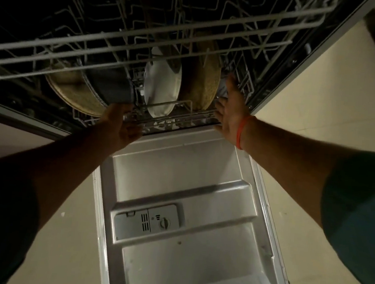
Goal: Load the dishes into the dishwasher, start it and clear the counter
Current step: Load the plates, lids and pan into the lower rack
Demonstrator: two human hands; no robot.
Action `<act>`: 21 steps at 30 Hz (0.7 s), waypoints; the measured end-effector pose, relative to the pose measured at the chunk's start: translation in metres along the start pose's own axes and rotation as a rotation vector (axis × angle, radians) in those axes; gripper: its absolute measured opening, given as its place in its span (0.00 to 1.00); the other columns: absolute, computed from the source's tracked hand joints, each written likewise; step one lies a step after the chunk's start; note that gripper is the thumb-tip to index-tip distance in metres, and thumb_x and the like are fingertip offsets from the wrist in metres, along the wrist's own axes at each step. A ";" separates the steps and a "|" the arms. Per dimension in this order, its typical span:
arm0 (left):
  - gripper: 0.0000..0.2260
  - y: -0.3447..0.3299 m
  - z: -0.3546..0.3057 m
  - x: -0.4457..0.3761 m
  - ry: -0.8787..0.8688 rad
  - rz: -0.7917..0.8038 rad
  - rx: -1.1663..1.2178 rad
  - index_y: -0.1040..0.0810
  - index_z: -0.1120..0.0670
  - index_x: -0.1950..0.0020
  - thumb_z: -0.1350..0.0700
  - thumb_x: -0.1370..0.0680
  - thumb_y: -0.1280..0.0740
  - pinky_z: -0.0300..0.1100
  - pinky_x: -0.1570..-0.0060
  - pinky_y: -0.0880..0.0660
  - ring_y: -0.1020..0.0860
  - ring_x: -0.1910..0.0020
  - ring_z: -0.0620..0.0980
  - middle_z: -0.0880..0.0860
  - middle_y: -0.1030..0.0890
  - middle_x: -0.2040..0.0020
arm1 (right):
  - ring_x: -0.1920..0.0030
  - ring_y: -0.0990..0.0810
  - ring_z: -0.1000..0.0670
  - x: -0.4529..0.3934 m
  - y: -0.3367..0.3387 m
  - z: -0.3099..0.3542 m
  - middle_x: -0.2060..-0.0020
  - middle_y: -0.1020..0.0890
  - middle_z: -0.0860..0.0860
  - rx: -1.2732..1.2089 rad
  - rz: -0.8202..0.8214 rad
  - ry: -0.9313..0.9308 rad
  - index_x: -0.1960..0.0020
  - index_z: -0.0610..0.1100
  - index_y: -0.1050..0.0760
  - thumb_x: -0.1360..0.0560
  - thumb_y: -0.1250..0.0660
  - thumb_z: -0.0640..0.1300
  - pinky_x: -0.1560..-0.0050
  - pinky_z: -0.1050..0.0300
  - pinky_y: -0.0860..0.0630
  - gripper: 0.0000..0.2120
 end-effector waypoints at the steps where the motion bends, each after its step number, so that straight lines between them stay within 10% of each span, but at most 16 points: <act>1: 0.05 0.000 0.001 0.001 -0.001 0.010 0.005 0.25 0.49 0.50 0.49 0.18 0.37 0.46 0.52 0.25 0.21 0.57 0.54 0.57 0.20 0.48 | 0.22 0.40 0.47 0.002 -0.002 0.002 0.20 0.40 0.50 -0.009 -0.004 0.000 0.19 0.51 0.44 0.24 0.50 0.74 0.27 0.43 0.42 0.41; 7: 0.10 0.000 0.021 0.020 -0.006 0.034 0.059 0.23 0.49 0.40 0.46 0.17 0.38 0.49 0.47 0.25 0.24 0.33 0.57 0.54 0.20 0.38 | 0.23 0.37 0.46 0.025 -0.009 -0.007 0.21 0.37 0.49 -0.087 -0.003 -0.020 0.20 0.50 0.41 0.25 0.50 0.76 0.30 0.42 0.39 0.43; 12: 0.25 -0.010 0.011 0.080 -0.027 0.102 0.284 0.26 0.53 0.27 0.38 0.17 0.40 0.55 0.33 0.29 0.22 0.34 0.56 0.56 0.20 0.33 | 0.24 0.35 0.44 0.071 -0.031 -0.009 0.24 0.33 0.44 -0.384 0.067 -0.060 0.22 0.45 0.37 0.24 0.51 0.75 0.27 0.39 0.40 0.44; 21: 0.28 0.002 -0.035 0.207 -0.548 0.090 -0.322 0.29 0.41 0.25 0.32 0.23 0.38 0.39 0.35 0.29 0.25 0.34 0.35 0.39 0.24 0.31 | 0.39 0.19 0.47 0.181 -0.065 0.019 0.41 0.16 0.46 -0.352 0.181 -0.026 0.35 0.46 0.23 0.22 0.45 0.68 0.37 0.45 0.26 0.31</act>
Point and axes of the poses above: each hand's wrist, its own x-axis away from the middle knuckle, its own y-axis out of the back of the hand, z = x × y, the point moved 6 cm from there along -x, towards the middle knuckle
